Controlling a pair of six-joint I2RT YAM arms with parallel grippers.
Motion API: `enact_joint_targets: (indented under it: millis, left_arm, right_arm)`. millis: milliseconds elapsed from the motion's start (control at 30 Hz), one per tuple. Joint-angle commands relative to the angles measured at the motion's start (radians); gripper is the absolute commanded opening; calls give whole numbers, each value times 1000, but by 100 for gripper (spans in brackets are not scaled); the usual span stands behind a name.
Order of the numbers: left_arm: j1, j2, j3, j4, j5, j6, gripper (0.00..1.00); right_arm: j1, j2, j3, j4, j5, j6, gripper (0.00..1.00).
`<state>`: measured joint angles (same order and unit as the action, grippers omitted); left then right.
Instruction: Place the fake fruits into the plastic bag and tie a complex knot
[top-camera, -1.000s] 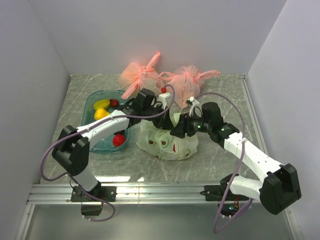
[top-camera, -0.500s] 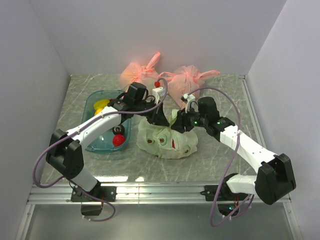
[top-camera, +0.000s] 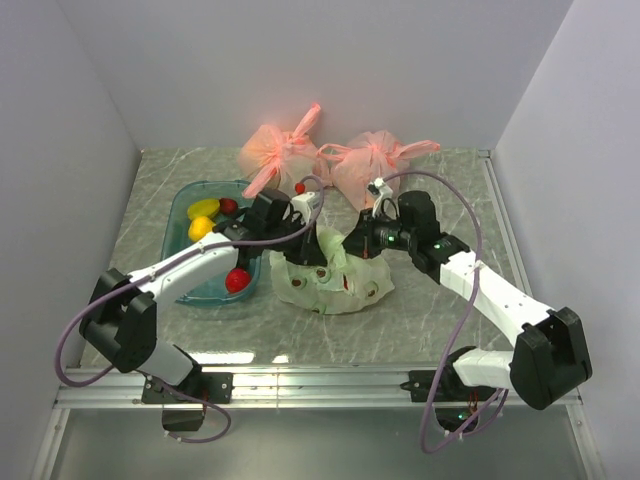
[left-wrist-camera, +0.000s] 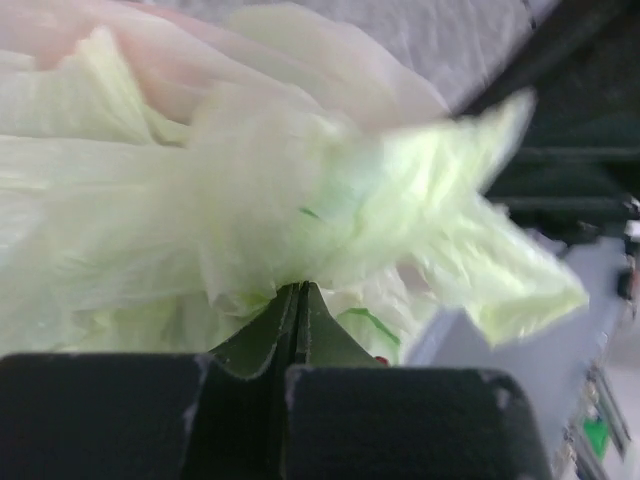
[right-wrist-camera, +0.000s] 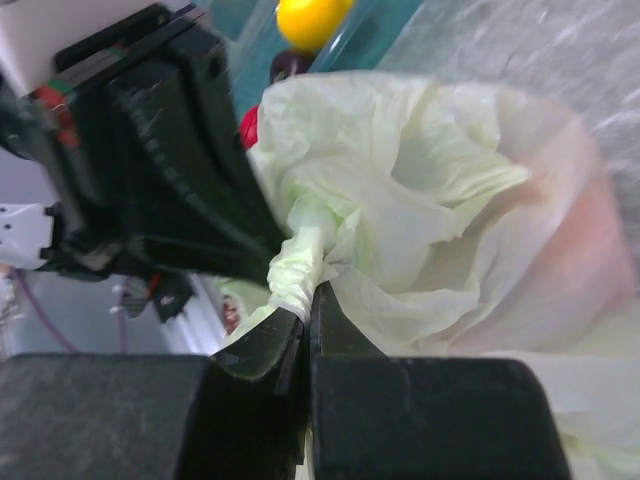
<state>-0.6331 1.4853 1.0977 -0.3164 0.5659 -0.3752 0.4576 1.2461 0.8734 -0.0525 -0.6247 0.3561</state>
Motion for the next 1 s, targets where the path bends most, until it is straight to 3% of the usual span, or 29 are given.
enact_joint_targets:
  millis: [0,133,300,400,467,633,767,800,833,967]
  left_arm:
    - [-13,-23,-77,184,-220,-122,0]
    - [-37,9,-93,342,-176,-154,0]
    - [-45,73,-110,509,-40,-244,0]
    - [-43,96,-99,592,64,-286,0]
    - [-40,95,-87,567,83,-280,0]
    - [-14,67,-81,505,130,-248,0]
    - [-10,62,-58,438,152,-214,0]
    - [-7,63,-50,412,155,-208,0]
    - [-5,66,-47,402,158,-205,0]
    - [-2,70,-9,361,176,-194,0]
  right_arm:
    - [1,-36,-11,71,-67,72,0]
    - [1,-45,-51,60,-81,78,0]
    - [13,-54,-79,85,-96,107,0]
    - [13,-60,-67,50,-64,43,1]
    - [13,-79,-27,-36,12,-84,21]
    - [13,-167,55,-150,135,-431,37]
    - [13,-232,49,-191,112,-717,65]
    - [13,-246,41,-190,70,-762,66]
    - [16,-275,24,-185,47,-805,74]
    - [49,-330,-34,-162,-21,-1095,78]
